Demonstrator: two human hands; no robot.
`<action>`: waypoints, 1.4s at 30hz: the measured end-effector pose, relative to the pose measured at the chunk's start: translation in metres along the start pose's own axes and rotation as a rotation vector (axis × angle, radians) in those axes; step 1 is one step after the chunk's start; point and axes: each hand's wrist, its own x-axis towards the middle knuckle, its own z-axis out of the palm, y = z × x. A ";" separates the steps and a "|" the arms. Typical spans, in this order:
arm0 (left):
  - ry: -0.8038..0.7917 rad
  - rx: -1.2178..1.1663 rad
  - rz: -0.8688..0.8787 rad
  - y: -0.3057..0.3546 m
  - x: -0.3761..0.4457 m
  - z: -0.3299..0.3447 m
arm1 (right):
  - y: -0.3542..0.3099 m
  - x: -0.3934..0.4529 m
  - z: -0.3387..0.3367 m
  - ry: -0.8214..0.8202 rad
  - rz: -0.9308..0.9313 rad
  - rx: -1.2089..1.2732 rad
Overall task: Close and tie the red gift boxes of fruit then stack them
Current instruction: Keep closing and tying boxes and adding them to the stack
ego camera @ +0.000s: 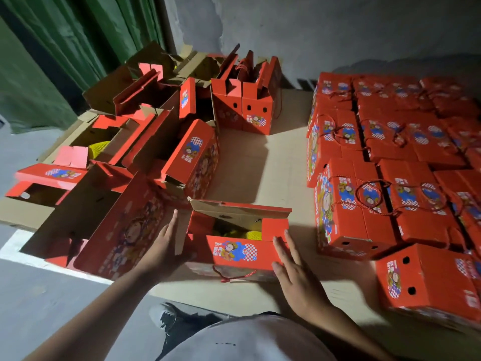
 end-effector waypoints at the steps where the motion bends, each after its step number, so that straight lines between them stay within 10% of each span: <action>1: 0.009 0.024 0.026 0.004 0.005 -0.005 | 0.000 0.001 -0.002 -0.005 -0.002 -0.005; 14: 0.108 0.374 0.446 0.019 0.012 -0.011 | -0.004 0.036 -0.030 0.286 0.237 0.226; 24: -0.191 0.480 0.321 0.014 0.062 -0.004 | -0.010 0.085 -0.016 -0.225 0.059 -0.341; 42: -0.175 0.560 0.339 0.027 0.066 0.016 | -0.008 0.087 -0.002 -0.150 -0.049 -0.519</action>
